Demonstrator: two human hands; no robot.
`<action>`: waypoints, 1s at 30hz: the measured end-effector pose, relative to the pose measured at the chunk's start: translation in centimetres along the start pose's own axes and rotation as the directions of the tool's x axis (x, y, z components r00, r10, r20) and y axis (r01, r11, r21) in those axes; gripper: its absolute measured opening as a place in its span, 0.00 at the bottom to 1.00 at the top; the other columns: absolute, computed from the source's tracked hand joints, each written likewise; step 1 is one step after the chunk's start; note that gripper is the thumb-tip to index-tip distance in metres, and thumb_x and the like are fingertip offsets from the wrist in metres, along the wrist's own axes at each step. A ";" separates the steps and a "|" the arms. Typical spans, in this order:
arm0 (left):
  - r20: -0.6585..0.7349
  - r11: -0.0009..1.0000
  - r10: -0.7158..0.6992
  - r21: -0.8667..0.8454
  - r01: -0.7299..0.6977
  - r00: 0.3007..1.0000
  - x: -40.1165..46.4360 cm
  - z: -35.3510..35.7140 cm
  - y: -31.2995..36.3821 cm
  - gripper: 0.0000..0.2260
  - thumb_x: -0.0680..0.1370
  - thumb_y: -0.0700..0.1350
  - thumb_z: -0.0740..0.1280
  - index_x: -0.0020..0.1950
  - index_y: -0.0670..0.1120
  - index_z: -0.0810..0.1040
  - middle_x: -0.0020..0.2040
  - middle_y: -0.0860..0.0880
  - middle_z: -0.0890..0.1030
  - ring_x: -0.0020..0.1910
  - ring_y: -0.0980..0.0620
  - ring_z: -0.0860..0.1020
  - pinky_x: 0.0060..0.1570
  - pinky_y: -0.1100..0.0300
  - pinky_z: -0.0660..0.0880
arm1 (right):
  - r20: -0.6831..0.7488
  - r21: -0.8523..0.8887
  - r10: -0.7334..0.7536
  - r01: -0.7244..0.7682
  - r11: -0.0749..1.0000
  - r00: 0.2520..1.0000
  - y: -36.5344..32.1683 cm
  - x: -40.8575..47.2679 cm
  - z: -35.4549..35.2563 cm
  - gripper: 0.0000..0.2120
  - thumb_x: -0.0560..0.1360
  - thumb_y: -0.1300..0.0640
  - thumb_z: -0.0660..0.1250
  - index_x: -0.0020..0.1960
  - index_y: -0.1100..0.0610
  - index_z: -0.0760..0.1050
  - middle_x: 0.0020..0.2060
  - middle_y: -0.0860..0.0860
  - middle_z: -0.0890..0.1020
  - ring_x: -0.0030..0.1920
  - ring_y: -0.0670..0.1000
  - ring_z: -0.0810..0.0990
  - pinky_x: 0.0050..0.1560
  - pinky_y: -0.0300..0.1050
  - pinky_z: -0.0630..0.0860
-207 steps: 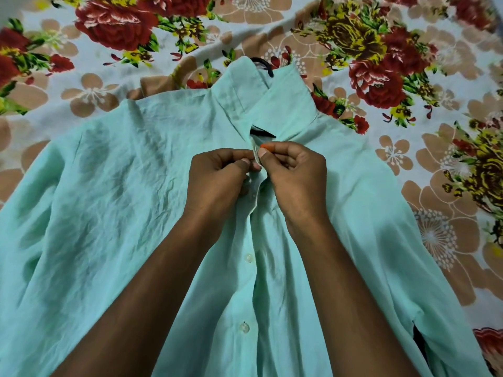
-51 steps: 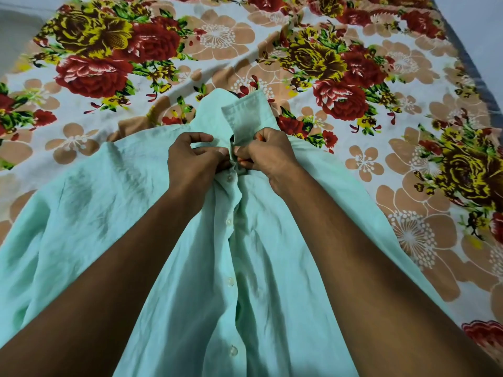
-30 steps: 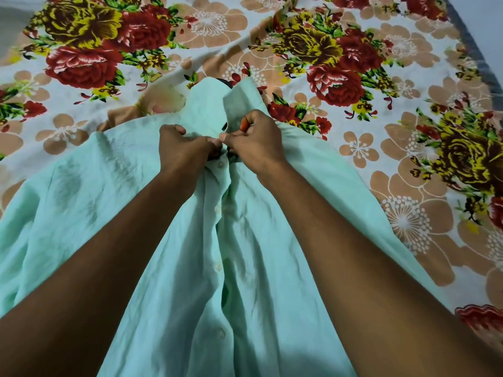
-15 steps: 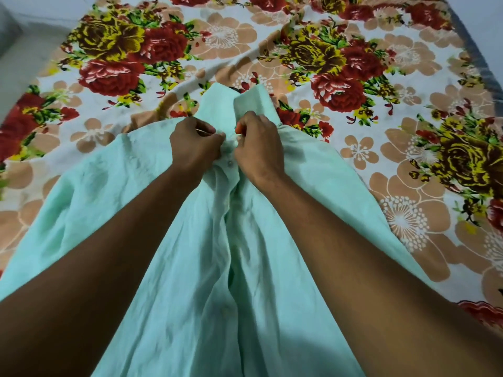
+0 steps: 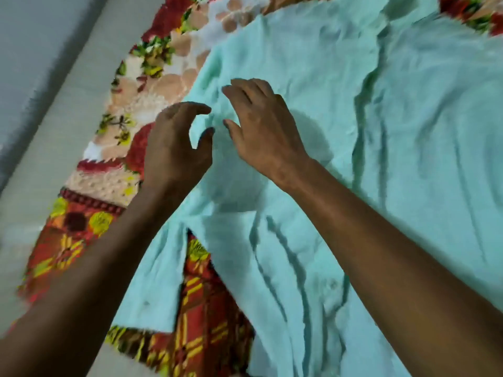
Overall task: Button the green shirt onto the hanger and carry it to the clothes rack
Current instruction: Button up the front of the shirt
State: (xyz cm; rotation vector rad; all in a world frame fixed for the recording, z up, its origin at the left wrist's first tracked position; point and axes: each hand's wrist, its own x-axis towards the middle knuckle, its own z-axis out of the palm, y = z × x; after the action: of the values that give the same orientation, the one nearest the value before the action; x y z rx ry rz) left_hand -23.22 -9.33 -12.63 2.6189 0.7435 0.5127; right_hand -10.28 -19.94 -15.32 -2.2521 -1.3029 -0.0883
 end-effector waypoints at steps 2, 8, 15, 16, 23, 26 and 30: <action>-0.022 0.998 -0.041 0.041 0.042 0.999 -3.6 -2.4 -1.9 0.14 0.78 0.44 0.69 0.63 0.44 0.81 0.60 0.46 0.84 0.58 0.42 0.81 0.60 0.52 0.75 | 0.024 0.040 -0.064 0.063 0.997 0.998 -4.2 -2.1 1.0 0.22 0.77 0.54 0.70 0.70 0.59 0.75 0.68 0.56 0.78 0.69 0.57 0.75 0.64 0.52 0.76; -0.083 0.991 -0.130 0.016 0.132 0.988 -15.1 -7.0 -5.0 0.13 0.77 0.39 0.69 0.61 0.41 0.81 0.58 0.45 0.84 0.59 0.43 0.81 0.60 0.56 0.74 | 0.101 0.161 -0.191 0.173 0.972 0.976 -13.3 -9.0 2.4 0.22 0.77 0.54 0.69 0.70 0.59 0.75 0.67 0.55 0.78 0.70 0.57 0.73 0.68 0.53 0.73; -0.073 0.955 -0.293 -0.064 0.289 0.953 -25.8 -7.7 -6.5 0.09 0.77 0.33 0.70 0.56 0.41 0.82 0.51 0.47 0.82 0.51 0.46 0.80 0.49 0.57 0.76 | 0.200 0.212 -0.294 0.252 0.944 0.935 -18.1 -17.7 4.4 0.10 0.78 0.60 0.68 0.58 0.59 0.80 0.54 0.56 0.79 0.56 0.57 0.75 0.57 0.52 0.75; -0.055 0.951 -0.306 -0.056 0.303 0.950 -27.0 -7.5 -6.7 0.08 0.77 0.33 0.70 0.55 0.41 0.82 0.51 0.46 0.83 0.50 0.45 0.80 0.49 0.55 0.77 | 0.222 0.219 -0.304 0.256 0.942 0.926 -18.6 -18.8 4.6 0.08 0.78 0.60 0.67 0.56 0.59 0.80 0.52 0.55 0.79 0.54 0.57 0.74 0.56 0.52 0.75; 0.008 0.918 -0.392 -0.060 0.392 0.920 -29.5 -7.1 -7.7 0.07 0.75 0.34 0.71 0.51 0.41 0.83 0.45 0.45 0.82 0.47 0.48 0.78 0.45 0.64 0.67 | 0.325 0.247 -0.186 0.107 0.963 0.927 -20.1 -22.5 5.4 0.15 0.77 0.54 0.71 0.60 0.60 0.79 0.52 0.55 0.79 0.54 0.56 0.76 0.57 0.52 0.76; 0.027 0.877 -0.462 -0.134 0.461 0.886 -29.2 -7.0 -7.1 0.05 0.76 0.38 0.71 0.51 0.42 0.83 0.45 0.48 0.82 0.47 0.51 0.78 0.42 0.67 0.68 | 0.366 0.214 -0.180 0.106 0.971 0.913 -20.5 -22.9 4.8 0.20 0.74 0.54 0.74 0.64 0.59 0.78 0.54 0.54 0.78 0.57 0.55 0.75 0.59 0.51 0.77; 0.111 0.742 -0.593 -0.309 0.595 0.798 -28.5 -7.0 -6.6 0.05 0.79 0.38 0.68 0.50 0.43 0.83 0.46 0.52 0.83 0.46 0.56 0.80 0.44 0.68 0.74 | 0.332 0.154 -0.125 0.077 0.985 0.935 -21.3 -23.2 4.8 0.17 0.75 0.55 0.74 0.62 0.58 0.79 0.53 0.53 0.78 0.55 0.54 0.75 0.56 0.48 0.78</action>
State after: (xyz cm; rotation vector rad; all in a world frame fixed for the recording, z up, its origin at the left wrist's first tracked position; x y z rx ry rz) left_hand -51.74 -18.27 -16.30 1.9179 1.3015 0.3886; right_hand -41.14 -27.53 -17.88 -2.1431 -1.5501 0.3629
